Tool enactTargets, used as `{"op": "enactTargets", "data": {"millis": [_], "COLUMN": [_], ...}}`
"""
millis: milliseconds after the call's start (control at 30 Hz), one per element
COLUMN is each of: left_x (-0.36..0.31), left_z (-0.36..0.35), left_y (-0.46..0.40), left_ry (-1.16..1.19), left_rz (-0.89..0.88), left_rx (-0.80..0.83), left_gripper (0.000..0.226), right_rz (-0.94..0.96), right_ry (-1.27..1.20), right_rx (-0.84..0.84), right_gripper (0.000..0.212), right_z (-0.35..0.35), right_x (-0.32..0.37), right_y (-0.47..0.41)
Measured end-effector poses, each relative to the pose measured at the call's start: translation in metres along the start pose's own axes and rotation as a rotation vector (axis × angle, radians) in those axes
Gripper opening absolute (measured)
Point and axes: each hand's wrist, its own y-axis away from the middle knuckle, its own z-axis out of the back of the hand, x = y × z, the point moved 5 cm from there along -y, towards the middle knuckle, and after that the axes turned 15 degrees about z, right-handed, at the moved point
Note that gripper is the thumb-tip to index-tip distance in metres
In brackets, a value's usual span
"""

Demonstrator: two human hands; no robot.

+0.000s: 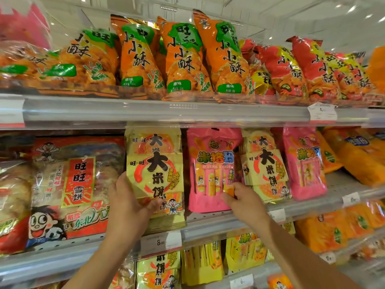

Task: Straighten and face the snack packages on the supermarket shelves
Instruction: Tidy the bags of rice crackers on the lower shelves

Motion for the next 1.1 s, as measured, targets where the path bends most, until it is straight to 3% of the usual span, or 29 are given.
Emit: {"op": "enactTargets", "data": {"millis": [167, 333, 467, 533, 633, 700, 833, 933, 1033, 1100], "left_x": [0.003, 0.004, 0.005, 0.007, 0.006, 0.005, 0.001, -0.008, -0.033, -0.056], "left_z": [0.0, -0.002, -0.005, -0.006, -0.006, -0.007, -0.019, -0.026, -0.037, -0.055], "left_y": [-0.001, 0.001, 0.0, 0.0, 0.001, 0.003, 0.004, 0.011, 0.023, 0.031], "left_ry": [-0.02, -0.055, -0.1, -0.109, -0.113, -0.161, -0.307, -0.507, -0.567, -0.524], "left_rz": [-0.042, -0.048, -0.034, -0.02, 0.0, 0.019, 0.09, 0.093, -0.054, -0.198], "left_rx": [-0.019, -0.035, -0.027, -0.023, -0.05, -0.059, -0.015, -0.114, -0.206, -0.17], "left_gripper": [0.086, 0.081, 0.078, 0.08, 0.082, 0.084, 0.089, 0.088, 0.084, 0.078], "right_rz": [-0.012, -0.065, -0.096, -0.079, -0.005, -0.015, -0.059, -0.079, -0.055, -0.021], "right_ry": [-0.187, -0.185, -0.264, -0.254, -0.063, -0.042, 0.17, 0.165, 0.199, 0.196], "right_rx": [-0.035, -0.013, 0.008, -0.036, -0.206, -0.32, -0.247, -0.2, -0.156, -0.118], "right_gripper": [0.008, 0.014, 0.056, 0.048, 0.019, 0.017, 0.038, 0.06, 0.083, 0.088], "right_z": [0.003, 0.003, 0.012, 0.028, 0.069, 0.095, 0.114, 0.116, 0.117, 0.118], "right_x": [0.003, 0.004, 0.0, -0.01, -0.035, -0.051, -0.071, -0.08, -0.088, -0.092], "right_y": [0.002, 0.001, 0.0, 0.006, 0.015, 0.014, 0.004, -0.001, -0.006, -0.009]}}
